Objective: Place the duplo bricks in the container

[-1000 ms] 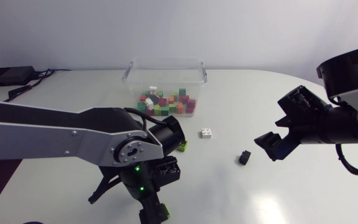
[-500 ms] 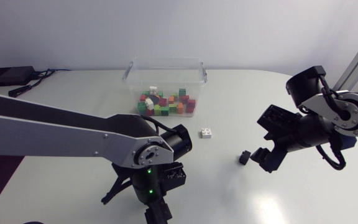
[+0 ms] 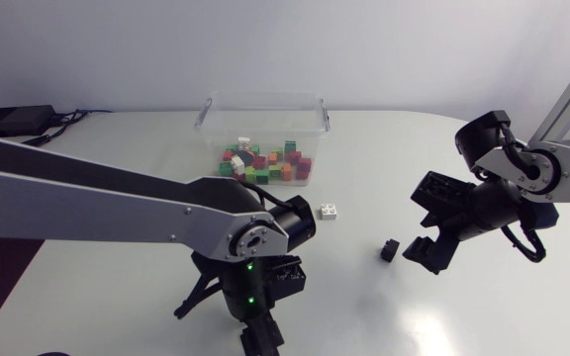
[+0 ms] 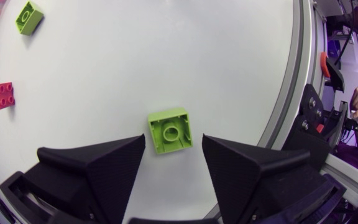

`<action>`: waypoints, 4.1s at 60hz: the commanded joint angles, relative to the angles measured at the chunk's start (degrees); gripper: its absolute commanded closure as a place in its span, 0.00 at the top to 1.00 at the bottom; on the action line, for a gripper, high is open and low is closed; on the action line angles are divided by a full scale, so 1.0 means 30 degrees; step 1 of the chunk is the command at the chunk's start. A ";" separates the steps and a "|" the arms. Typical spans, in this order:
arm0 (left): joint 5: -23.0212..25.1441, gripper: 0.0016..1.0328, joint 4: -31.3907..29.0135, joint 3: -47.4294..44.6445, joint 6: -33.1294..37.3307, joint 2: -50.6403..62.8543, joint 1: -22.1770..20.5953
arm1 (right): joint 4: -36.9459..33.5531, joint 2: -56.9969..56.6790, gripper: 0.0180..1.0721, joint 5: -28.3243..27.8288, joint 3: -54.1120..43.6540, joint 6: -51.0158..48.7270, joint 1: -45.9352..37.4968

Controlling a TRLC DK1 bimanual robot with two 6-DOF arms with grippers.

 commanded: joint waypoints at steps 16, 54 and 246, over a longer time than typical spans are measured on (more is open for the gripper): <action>0.0048 0.68 0.0268 -0.0097 -0.1010 -0.0106 -0.0249 | -0.0182 0.0509 0.95 -0.0076 0.0445 -0.0803 -0.0138; -0.1564 0.38 0.0971 -0.0654 -0.1303 0.1330 -0.1099 | -0.0035 0.1827 0.95 0.0130 0.0650 -0.1711 0.0565; 0.1659 0.96 0.6421 0.0548 0.6842 -0.5643 1.0972 | 0.0521 1.4835 0.19 -0.2624 2.3941 0.8484 0.5575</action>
